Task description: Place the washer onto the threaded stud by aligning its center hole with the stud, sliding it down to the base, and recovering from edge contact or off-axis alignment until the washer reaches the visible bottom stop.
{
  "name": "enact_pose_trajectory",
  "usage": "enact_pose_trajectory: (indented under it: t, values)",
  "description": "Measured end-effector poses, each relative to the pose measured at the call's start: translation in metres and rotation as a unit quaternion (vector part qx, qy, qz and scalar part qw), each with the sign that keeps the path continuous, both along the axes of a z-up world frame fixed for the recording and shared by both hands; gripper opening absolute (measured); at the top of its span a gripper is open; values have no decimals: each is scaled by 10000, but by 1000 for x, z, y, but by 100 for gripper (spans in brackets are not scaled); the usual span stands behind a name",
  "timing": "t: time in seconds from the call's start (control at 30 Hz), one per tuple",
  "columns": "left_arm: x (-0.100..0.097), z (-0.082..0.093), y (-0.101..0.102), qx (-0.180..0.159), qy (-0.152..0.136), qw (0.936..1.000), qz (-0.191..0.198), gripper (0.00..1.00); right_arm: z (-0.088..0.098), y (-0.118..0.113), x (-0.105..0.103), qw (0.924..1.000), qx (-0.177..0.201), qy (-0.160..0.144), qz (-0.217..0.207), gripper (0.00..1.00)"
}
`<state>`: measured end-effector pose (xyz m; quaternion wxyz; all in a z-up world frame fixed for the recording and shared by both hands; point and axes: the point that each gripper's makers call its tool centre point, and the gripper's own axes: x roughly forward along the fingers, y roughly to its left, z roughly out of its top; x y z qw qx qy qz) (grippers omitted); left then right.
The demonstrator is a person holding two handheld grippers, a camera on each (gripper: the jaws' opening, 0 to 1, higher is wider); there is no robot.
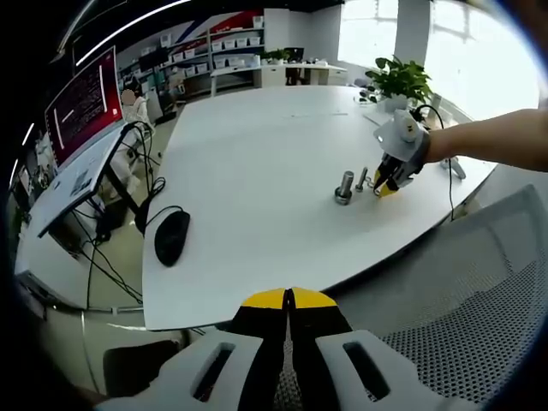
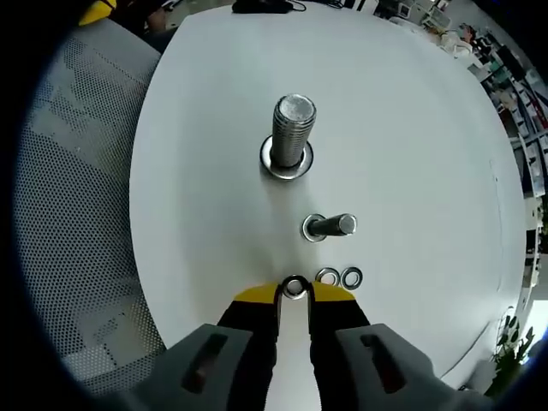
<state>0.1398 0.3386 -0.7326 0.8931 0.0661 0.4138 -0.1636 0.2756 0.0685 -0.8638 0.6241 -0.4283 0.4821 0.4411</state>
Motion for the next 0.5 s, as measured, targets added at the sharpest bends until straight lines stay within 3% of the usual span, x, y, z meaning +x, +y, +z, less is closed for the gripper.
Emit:
enact_pose_trajectory:
  t: [0.27,0.5]
  values:
    - [-1,0,0,9,23,10000,6,0,-1,-3,-1,9999,64,-32,-92,15]
    - [-1,-1,0,17,42,10000,-21,0,0,-2,-1,9996,-94,-150,235,15]
